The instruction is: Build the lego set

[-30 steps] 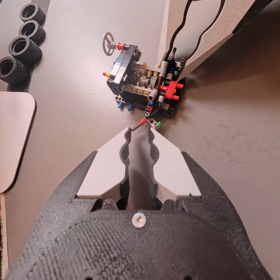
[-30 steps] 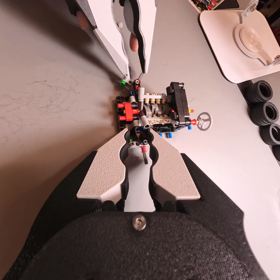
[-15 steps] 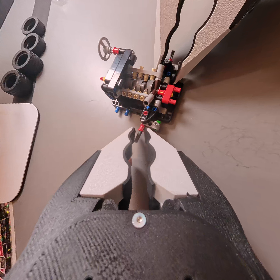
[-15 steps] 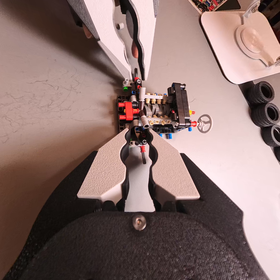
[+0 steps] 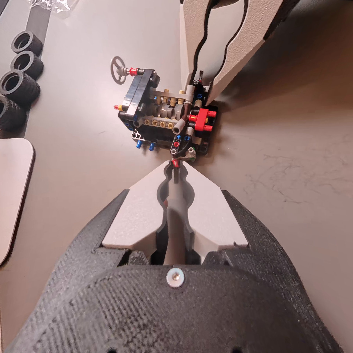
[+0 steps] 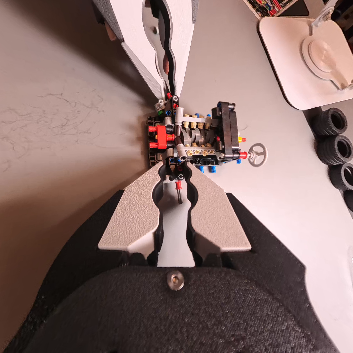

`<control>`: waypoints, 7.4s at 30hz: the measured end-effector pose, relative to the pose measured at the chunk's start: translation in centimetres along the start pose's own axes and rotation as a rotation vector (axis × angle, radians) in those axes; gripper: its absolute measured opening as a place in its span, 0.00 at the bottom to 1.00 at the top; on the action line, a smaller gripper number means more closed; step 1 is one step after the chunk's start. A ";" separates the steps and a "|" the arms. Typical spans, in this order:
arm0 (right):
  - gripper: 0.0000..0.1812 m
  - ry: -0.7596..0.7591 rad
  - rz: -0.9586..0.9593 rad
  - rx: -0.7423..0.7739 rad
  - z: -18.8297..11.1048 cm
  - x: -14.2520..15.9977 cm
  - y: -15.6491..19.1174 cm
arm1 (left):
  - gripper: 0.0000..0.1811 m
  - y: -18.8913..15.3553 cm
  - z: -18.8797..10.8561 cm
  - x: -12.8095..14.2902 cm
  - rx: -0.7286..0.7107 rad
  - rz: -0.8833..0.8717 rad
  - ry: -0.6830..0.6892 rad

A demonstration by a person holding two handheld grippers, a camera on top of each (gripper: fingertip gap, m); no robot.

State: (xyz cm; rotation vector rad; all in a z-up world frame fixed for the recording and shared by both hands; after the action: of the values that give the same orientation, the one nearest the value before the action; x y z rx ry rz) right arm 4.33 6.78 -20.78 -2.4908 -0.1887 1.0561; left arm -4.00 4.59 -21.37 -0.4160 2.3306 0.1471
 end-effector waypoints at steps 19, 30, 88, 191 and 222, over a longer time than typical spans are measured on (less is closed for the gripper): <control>0.10 -0.073 -0.108 -0.146 -0.8 0.2 0.7 | 0.22 -2.1 -0.7 0.1 0.153 -0.014 -0.005; 0.09 0.044 0.064 -0.005 0.1 -0.9 1.0 | 0.20 -1.3 -5.3 0.2 -0.044 -0.122 -0.036; 0.21 -0.025 0.165 0.034 1.3 2.2 -3.8 | 0.33 -0.9 -0.6 1.4 -0.346 -0.398 -0.090; 0.07 -0.337 0.032 -0.066 -1.8 -5.3 3.3 | 0.16 -0.9 -1.8 1.5 -0.287 -0.236 -0.133; 0.33 0.035 -0.327 -0.247 2.4 -2.5 -3.0 | 0.20 1.3 -11.1 -0.5 -0.639 -0.241 -0.512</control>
State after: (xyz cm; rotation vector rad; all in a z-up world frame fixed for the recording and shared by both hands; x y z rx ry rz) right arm 0.98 9.51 -19.29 -2.5695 -0.7277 0.8963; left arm -11.51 3.40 -13.16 -0.8534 1.6724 0.7925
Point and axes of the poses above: each gripper's, where its closed fingertips meet, z out along the fingers, x out of its underside, y = z × x across the jaws, the point moved 2 cm from there along -z, back along the fingers, and after that the axes turned 15 degrees about x, right-handed, at the moved point
